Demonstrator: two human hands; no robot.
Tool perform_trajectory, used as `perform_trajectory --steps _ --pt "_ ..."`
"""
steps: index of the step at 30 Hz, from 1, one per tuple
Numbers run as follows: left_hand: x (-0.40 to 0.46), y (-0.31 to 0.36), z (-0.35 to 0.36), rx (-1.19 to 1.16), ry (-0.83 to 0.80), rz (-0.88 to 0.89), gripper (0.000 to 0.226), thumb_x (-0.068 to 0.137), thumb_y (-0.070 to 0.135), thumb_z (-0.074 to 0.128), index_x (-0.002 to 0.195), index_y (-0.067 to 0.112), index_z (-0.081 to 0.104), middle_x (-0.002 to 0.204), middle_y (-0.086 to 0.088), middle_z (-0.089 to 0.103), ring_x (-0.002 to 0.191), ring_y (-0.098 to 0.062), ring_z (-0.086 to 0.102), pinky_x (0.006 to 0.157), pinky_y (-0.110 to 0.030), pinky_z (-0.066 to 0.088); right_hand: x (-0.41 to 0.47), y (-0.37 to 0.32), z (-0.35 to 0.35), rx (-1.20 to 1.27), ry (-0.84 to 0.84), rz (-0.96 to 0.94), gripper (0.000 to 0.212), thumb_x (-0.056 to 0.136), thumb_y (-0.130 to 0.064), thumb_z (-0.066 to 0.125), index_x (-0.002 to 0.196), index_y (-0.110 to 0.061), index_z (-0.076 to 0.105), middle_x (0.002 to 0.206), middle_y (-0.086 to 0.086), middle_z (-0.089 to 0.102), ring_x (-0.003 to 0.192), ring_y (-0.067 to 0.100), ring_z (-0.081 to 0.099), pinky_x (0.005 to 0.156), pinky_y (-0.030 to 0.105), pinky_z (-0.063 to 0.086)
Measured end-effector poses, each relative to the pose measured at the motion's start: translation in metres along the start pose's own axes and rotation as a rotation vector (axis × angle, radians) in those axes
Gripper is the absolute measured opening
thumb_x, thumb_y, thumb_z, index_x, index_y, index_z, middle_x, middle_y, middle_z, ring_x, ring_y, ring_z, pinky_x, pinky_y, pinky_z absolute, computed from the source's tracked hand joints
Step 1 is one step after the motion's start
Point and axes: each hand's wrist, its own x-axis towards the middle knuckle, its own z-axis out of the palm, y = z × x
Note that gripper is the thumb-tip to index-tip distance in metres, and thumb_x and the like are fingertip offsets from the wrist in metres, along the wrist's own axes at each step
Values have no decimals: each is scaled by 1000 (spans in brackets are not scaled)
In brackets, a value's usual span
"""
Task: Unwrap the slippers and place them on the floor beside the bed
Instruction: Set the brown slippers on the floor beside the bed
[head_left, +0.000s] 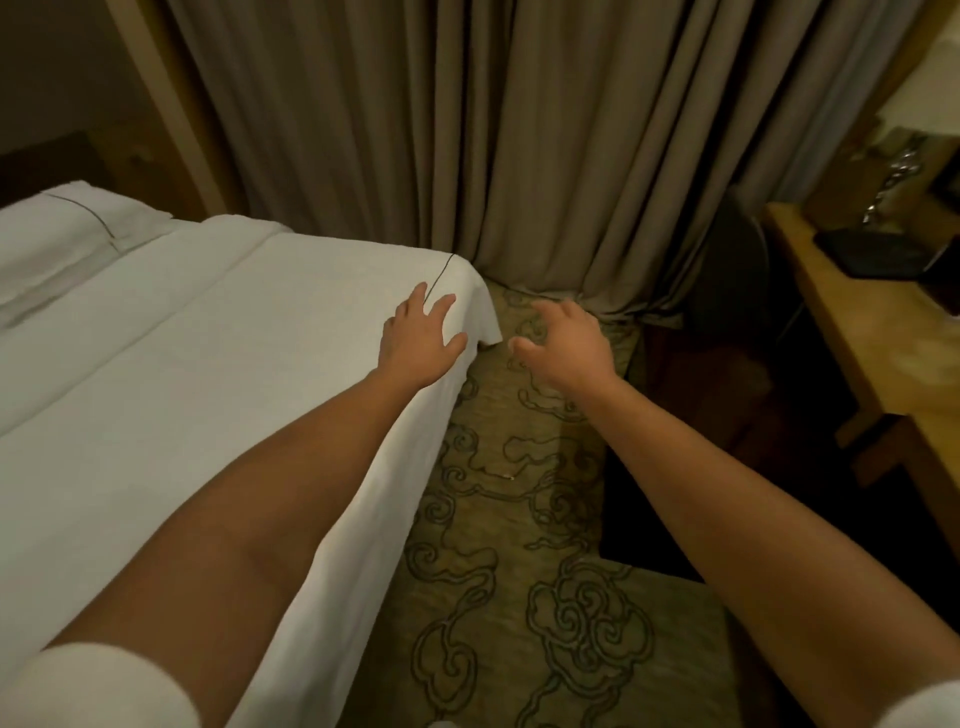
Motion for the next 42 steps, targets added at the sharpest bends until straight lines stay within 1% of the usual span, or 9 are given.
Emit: perform_trajectory --steps 5,13,17,22,27,33,37,40,42 --pt "130 16 53 30 -13 78 66 96 61 46 155 35 33 169 -9 19 151 -36 28 118 -54 29 129 48 1 -37 3 29 73 87 -57 57 152 -30 39 158 6 37 145 32 33 114 54 35" --pt "372 22 128 22 -113 5 73 96 49 55 159 25 27 169 -14 13 149 -39 27 117 -53 29 364 119 -2 -117 -9 50 74 89 -59 56 154 -30 35 159 5 35 145 33 32 112 54 38" --pt "486 25 144 57 -86 86 70 96 52 54 157 25 33 168 -15 17 148 -39 30 116 -55 31 487 146 -10 -91 32 59 74 89 -60 55 153 -30 36 157 5 38 144 34 33 111 54 39" --pt "632 17 186 68 -58 66 68 96 54 53 156 28 34 166 -15 22 149 -40 29 117 -58 30 646 187 16 -66 -6 40 75 88 -61 55 153 -28 38 156 9 40 143 35 35 112 54 38" --pt "753 -4 234 85 -76 -47 72 96 55 52 158 31 26 167 -16 21 150 -41 28 117 -59 30 820 203 46 -50 -61 -38 75 87 -59 58 151 -27 40 152 13 42 139 38 39 112 53 39" --pt "893 -40 255 115 -108 -148 66 95 55 52 153 27 37 165 -18 23 148 -42 30 115 -61 31 998 179 74 -81 -182 -170 76 90 -58 59 154 -23 38 155 15 41 141 38 37 114 47 36" --pt "996 -75 287 63 -93 -311 65 92 47 58 150 24 40 162 -16 28 143 -43 35 111 -59 34 1113 179 116 -41 -212 -229 75 90 -56 61 154 -23 38 153 17 42 139 38 39 112 43 36" --pt "1077 -103 319 -43 -77 -438 67 92 46 59 150 23 36 159 -17 29 139 -45 39 108 -59 38 1204 182 153 -49 -262 -232 75 90 -53 63 154 -21 39 151 21 44 138 40 40 114 45 37" --pt "1129 -122 335 -67 -72 -441 72 91 49 58 153 25 29 162 -18 26 142 -45 36 110 -61 37 1263 180 173 -77 -314 -243 76 90 -53 62 155 -22 36 155 20 40 141 39 38 115 46 36"
